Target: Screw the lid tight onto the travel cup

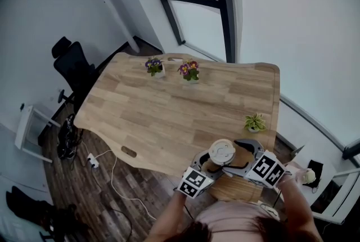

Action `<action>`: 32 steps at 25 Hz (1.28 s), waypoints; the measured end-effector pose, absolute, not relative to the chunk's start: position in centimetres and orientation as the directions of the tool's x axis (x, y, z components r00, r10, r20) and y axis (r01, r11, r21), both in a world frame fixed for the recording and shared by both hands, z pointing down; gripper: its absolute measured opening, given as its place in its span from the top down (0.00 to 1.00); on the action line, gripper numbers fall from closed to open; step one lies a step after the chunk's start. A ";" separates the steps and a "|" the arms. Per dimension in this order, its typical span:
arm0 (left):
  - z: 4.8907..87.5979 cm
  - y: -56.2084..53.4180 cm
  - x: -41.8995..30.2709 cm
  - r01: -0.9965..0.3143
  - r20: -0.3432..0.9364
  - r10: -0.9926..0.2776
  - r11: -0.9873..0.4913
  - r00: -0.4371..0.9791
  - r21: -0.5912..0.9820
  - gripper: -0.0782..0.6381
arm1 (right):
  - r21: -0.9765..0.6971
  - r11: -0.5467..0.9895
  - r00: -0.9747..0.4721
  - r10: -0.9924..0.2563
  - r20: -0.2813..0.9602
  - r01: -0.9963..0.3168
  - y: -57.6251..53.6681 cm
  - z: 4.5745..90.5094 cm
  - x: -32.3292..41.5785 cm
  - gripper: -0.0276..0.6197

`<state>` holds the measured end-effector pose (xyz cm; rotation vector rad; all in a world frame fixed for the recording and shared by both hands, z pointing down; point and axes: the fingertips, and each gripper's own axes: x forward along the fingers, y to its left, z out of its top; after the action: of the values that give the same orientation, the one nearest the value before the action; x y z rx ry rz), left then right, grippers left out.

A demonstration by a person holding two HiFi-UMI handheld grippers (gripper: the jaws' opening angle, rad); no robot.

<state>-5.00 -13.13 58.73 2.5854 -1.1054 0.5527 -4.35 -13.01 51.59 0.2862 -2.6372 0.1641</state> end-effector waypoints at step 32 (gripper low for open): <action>58.6 -13.3 -3.9 -0.714 0.428 -0.623 -0.696 0.655 0.079 0.43 | -0.070 0.911 -0.835 -0.340 0.433 -0.407 -13.7 51.8 -4.1 0.41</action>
<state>-3.92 -13.35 58.57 2.6326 -1.0823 0.5486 -4.13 -13.65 51.82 0.5435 -2.6531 0.2217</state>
